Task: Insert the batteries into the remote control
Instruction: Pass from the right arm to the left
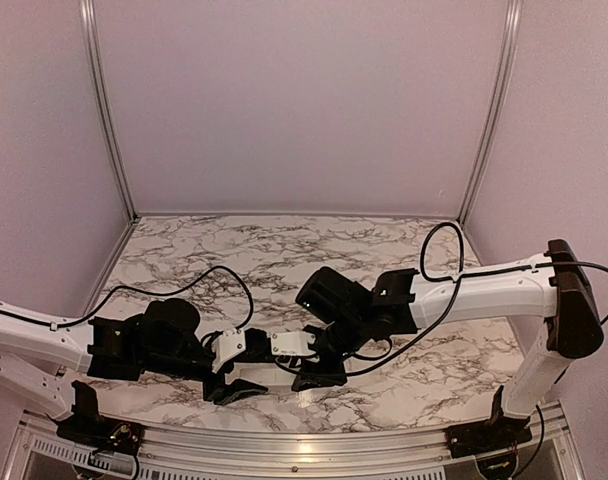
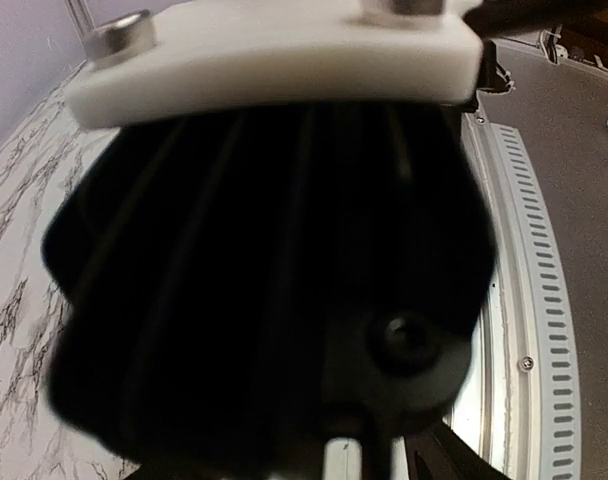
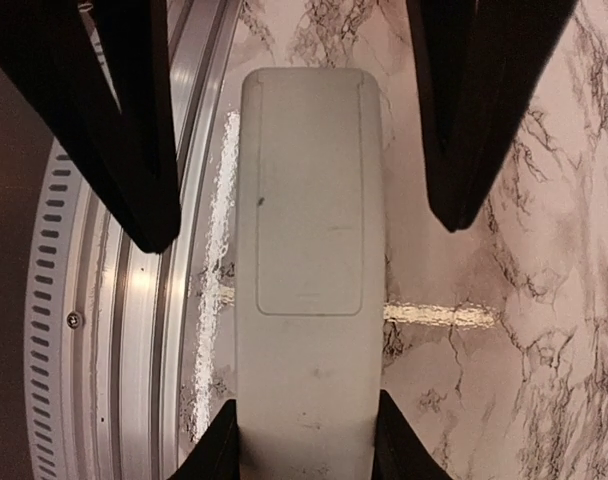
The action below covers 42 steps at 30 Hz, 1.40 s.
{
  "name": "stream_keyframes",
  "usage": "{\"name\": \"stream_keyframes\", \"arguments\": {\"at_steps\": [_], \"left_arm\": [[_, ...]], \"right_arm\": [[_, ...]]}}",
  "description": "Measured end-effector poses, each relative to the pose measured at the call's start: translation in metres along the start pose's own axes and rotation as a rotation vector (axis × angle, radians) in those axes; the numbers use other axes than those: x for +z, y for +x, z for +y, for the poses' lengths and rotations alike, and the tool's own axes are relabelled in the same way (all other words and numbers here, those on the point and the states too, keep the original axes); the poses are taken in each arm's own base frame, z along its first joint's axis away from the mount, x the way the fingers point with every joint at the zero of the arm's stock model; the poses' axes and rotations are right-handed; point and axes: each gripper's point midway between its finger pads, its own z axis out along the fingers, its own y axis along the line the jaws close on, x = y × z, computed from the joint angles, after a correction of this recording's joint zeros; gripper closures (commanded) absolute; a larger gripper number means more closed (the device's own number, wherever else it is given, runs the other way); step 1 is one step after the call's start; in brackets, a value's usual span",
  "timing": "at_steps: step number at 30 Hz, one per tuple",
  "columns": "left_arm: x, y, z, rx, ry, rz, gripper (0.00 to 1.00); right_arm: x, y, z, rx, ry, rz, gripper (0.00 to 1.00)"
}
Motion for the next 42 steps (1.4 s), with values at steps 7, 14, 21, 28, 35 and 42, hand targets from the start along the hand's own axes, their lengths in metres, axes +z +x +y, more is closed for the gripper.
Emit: {"name": "stream_keyframes", "arguments": {"at_steps": [7, 14, 21, 28, 35, 42], "left_arm": [[0.003, 0.004, -0.006, 0.035, 0.017, 0.021, 0.45], [0.003, 0.003, -0.008, 0.051, 0.024, 0.021, 0.46], [0.003, 0.003, -0.008, 0.065, 0.018, 0.021, 0.48], [0.003, 0.002, -0.008, 0.072, 0.014, 0.021, 0.48], [0.003, 0.002, -0.008, 0.074, 0.013, 0.02, 0.49], [-0.002, -0.003, -0.007, 0.073, 0.001, 0.003, 0.41]], "right_arm": [[-0.002, -0.004, 0.005, -0.01, -0.018, -0.011, 1.0], [-0.008, -0.003, 0.008, -0.012, -0.019, -0.009, 1.0], [-0.011, -0.002, 0.009, -0.011, -0.022, -0.005, 1.0], [-0.012, -0.002, 0.011, -0.017, -0.03, -0.007, 1.0], [-0.012, -0.002, 0.013, -0.028, -0.042, -0.008, 1.0], [-0.015, -0.005, 0.014, -0.037, -0.04, -0.022, 1.0]]}}
